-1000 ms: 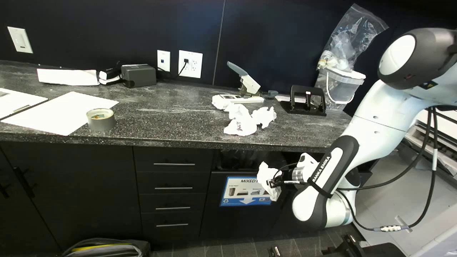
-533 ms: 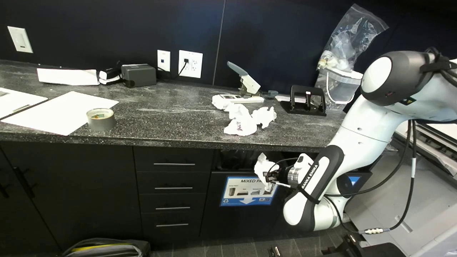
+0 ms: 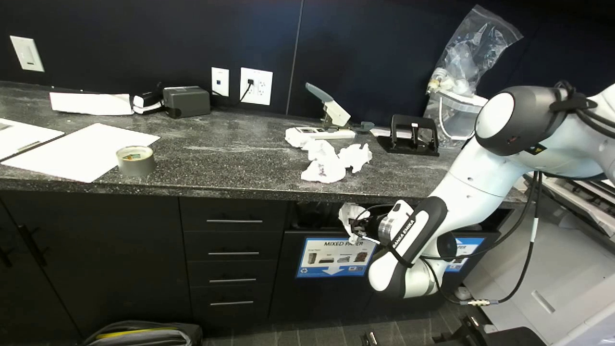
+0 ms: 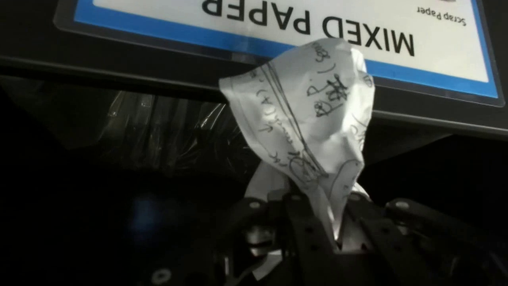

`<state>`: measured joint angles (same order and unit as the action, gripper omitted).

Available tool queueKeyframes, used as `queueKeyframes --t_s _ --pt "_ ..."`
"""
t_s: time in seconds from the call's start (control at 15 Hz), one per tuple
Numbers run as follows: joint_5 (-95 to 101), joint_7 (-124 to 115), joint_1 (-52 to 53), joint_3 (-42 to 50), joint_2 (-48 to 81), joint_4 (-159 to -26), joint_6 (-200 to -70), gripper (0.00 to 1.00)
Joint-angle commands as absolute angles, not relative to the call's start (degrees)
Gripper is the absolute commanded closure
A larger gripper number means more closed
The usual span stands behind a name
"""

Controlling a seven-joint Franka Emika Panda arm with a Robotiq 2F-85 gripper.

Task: Put the tissues inside the rubbish bin.

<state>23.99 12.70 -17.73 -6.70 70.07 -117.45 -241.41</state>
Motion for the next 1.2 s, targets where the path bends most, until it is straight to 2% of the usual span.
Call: queueKeyframes --t_s 0.0,1.13 --pt "22.1 13.9 -17.9 -8.1 74.4 -111.6 -244.0 0.86" --pt "19.8 15.2 -18.2 -11.2 78.8 -102.6 -243.9 0.86"
